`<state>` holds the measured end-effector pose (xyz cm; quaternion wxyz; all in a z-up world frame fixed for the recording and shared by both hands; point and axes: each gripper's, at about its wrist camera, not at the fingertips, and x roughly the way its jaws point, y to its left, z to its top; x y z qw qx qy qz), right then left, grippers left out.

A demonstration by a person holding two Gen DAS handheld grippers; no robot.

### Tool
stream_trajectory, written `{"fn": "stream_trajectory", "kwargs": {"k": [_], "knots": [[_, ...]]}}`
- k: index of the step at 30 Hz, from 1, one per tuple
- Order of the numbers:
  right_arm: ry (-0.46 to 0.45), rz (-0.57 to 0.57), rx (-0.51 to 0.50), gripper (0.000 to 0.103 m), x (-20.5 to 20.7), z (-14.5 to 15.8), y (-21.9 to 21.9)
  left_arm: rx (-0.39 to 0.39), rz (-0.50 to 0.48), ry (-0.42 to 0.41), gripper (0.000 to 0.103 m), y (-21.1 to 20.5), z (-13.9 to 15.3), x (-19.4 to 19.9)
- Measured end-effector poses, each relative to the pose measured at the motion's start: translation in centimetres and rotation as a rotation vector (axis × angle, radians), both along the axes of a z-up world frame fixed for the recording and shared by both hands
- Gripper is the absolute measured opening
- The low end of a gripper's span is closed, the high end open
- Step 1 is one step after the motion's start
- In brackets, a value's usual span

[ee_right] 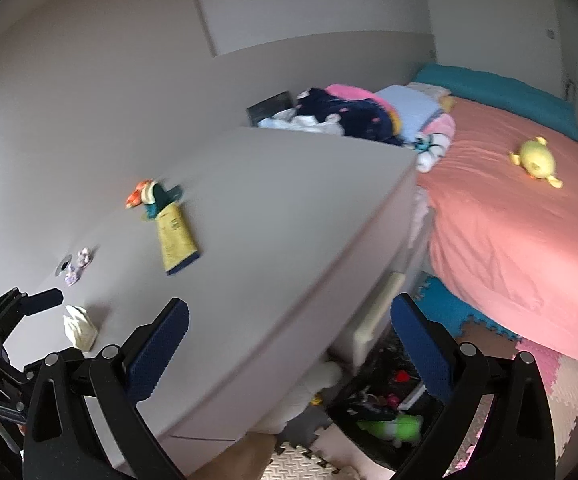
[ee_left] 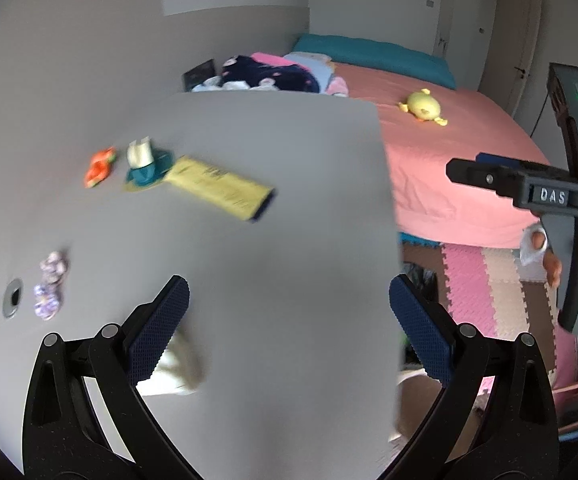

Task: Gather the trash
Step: 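Move both tools back over the desk and grasp the cream paper bag with the left, then grasp the yellow packet with the right tool while the left holds the paper bag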

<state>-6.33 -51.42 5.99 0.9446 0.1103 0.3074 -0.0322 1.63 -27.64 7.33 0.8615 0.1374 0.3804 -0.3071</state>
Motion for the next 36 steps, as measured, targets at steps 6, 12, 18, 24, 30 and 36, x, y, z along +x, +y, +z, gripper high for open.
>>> {"fn": "stream_trajectory", "kwargs": {"k": [6,12,18,24,30,36], "knots": [[0.05,0.078,-0.008,0.101,3.0,-0.8,4.1,0.043,-0.045,0.005,0.097,5.8,-1.2,1.2],[0.085,0.142,-0.033,0.101,5.2,-1.6,7.4,0.128,-0.17,-0.018,0.097,9.2,-2.9,2.1],[0.119,0.167,-0.035,0.101,7.1,-2.3,8.9,0.251,-0.255,-0.056,0.097,9.5,-5.1,4.3],[0.152,0.179,-0.037,0.101,9.4,-3.0,9.3,0.276,-0.307,-0.049,0.097,9.1,-6.4,6.2],[0.161,0.188,-0.062,0.101,11.9,-3.3,10.0,0.228,-0.315,-0.027,0.084,8.4,-6.7,7.1],[0.172,0.199,-0.099,0.097,15.0,-3.5,11.2,0.131,-0.15,0.112,0.048,9.0,-6.6,8.9]]}}
